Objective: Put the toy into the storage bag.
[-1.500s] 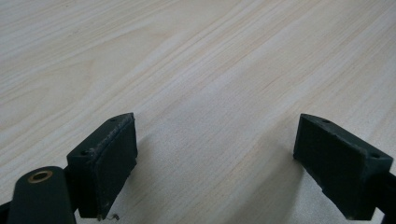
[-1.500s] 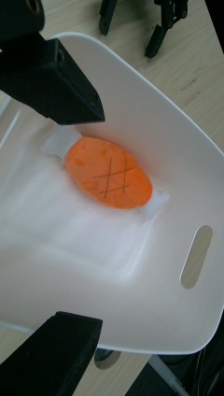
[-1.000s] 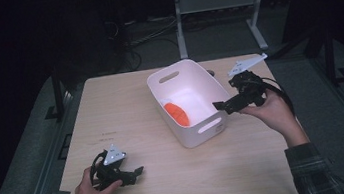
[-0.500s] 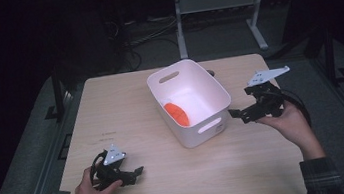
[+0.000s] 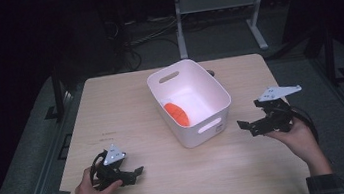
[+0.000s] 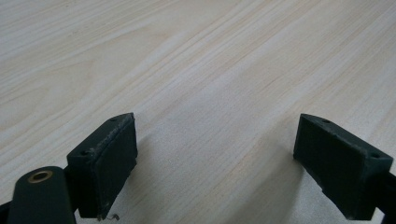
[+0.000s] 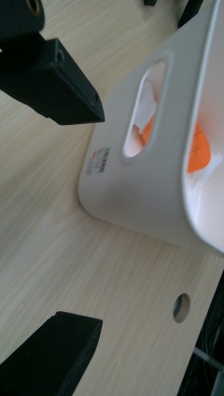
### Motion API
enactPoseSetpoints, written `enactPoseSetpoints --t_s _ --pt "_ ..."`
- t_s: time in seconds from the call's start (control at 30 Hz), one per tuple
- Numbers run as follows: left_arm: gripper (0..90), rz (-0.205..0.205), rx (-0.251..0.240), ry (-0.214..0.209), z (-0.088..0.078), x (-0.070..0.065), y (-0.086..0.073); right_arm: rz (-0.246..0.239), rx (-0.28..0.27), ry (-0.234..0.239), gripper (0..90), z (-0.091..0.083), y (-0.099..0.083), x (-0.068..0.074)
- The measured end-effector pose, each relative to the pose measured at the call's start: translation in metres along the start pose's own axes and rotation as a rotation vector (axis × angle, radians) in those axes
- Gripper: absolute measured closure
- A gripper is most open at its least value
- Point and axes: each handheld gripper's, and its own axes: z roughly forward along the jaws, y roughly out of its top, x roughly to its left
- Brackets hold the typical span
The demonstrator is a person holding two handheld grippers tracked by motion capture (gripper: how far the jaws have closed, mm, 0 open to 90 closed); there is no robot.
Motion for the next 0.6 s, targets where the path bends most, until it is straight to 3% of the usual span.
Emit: enactPoseSetpoints --t_s 0.33,0.6 --pt "12.6 0.007 0.008 0.000 0.000 0.000 0.000 0.045 0.006 -0.019 2.4 0.005 -0.039 0.000" --pt "12.6 0.005 0.005 0.000 0.000 0.000 0.000 0.066 0.017 -0.071 2.4 0.004 -0.066 -0.001"
